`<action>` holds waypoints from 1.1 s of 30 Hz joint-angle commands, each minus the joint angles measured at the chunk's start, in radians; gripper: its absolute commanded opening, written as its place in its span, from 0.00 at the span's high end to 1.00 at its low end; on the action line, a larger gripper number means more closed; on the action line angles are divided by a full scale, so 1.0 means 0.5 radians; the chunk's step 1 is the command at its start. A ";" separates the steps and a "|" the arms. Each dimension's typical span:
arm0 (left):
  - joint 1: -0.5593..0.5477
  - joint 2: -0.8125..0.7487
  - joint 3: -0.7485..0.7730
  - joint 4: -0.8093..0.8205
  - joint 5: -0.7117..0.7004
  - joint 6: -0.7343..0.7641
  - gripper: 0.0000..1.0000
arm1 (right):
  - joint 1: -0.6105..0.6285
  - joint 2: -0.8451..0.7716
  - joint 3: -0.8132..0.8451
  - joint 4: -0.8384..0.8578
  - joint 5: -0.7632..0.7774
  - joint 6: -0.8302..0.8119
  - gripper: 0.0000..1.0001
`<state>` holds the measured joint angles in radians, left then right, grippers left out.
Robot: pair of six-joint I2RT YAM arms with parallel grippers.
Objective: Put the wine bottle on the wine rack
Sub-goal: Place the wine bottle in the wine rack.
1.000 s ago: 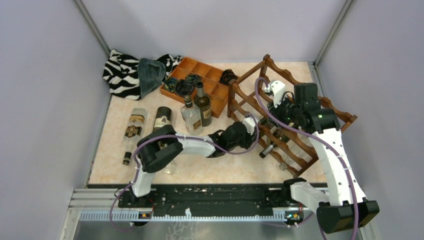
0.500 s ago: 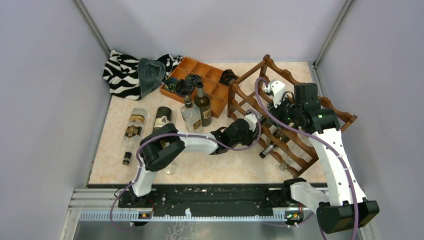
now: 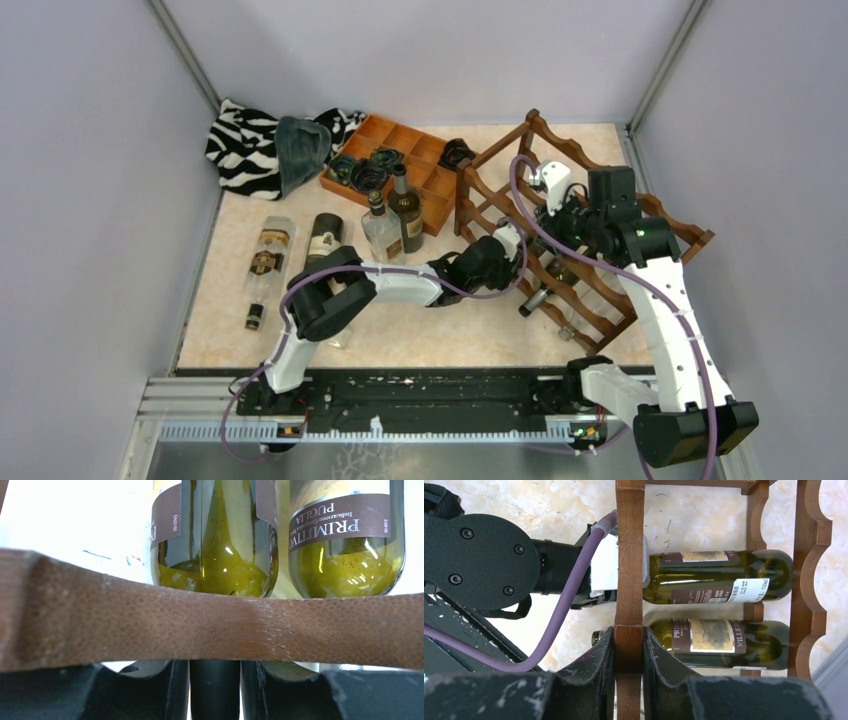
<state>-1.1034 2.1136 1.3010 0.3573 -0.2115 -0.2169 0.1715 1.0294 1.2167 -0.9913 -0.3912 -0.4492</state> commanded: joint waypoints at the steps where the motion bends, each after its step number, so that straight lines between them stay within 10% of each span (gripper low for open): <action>1: 0.018 0.005 0.139 0.261 -0.015 -0.026 1.00 | 0.010 -0.105 0.034 0.149 -0.294 0.067 1.00; 33: 0.022 -0.001 0.147 0.207 0.038 -0.233 0.45 | 0.008 -0.120 0.016 0.166 -0.252 0.076 1.00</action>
<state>-1.0969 2.1403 1.3407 0.3668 -0.1947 -0.2977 0.1646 1.0199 1.2037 -0.9653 -0.3679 -0.4484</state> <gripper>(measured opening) 0.554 0.189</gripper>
